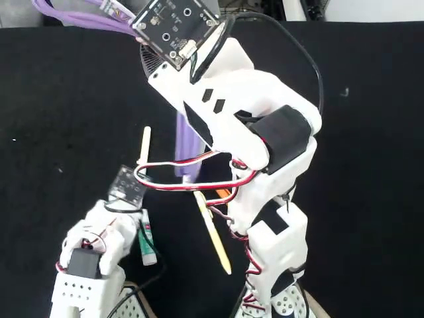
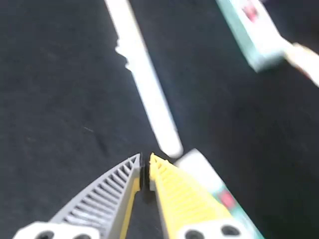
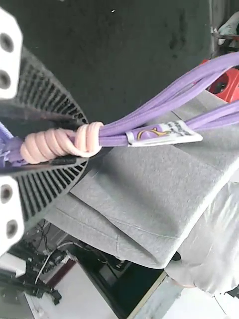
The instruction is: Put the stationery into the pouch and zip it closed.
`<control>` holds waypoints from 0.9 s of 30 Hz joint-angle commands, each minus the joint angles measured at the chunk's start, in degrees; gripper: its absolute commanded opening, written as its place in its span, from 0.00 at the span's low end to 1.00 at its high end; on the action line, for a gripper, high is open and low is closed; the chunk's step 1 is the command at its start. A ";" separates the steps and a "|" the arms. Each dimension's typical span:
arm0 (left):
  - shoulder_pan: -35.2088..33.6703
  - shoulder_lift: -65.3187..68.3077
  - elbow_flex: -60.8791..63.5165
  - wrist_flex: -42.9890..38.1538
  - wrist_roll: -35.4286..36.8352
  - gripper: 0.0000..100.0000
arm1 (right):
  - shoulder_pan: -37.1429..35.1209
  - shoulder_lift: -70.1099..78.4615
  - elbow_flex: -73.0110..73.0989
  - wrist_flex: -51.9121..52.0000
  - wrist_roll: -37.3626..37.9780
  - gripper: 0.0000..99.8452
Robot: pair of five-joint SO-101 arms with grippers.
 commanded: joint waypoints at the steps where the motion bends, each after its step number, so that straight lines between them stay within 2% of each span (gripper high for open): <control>1: -7.78 -0.62 0.04 -12.48 -0.09 0.05 | -0.97 -0.13 -1.71 -1.32 -4.22 0.01; 6: -13.85 -0.62 -4.35 -31.56 1.23 0.05 | -2.29 -0.84 -2.07 0.18 -3.16 0.01; 10: -14.46 -0.62 -7.87 -38.59 13.27 0.05 | -2.90 -1.27 -2.07 -0.62 -3.43 0.01; 14: -14.11 -0.62 -11.82 -39.12 27.78 0.05 | -1.58 1.27 -1.80 -3.96 -3.34 0.01; 16: -14.02 -0.62 -13.58 -39.03 31.91 0.05 | -0.88 4.18 -1.98 -5.54 -3.43 0.01; 20: -14.29 -0.62 -15.52 -38.59 32.70 0.05 | -0.70 10.51 -2.07 -9.58 -3.08 0.01; 23: -14.37 -0.70 -18.59 -33.85 32.70 0.05 | -0.62 14.55 -2.07 -13.01 -3.08 0.01; 27: -10.07 -0.70 -21.23 -28.75 32.70 0.05 | -0.53 17.63 -2.07 -15.65 -3.25 0.01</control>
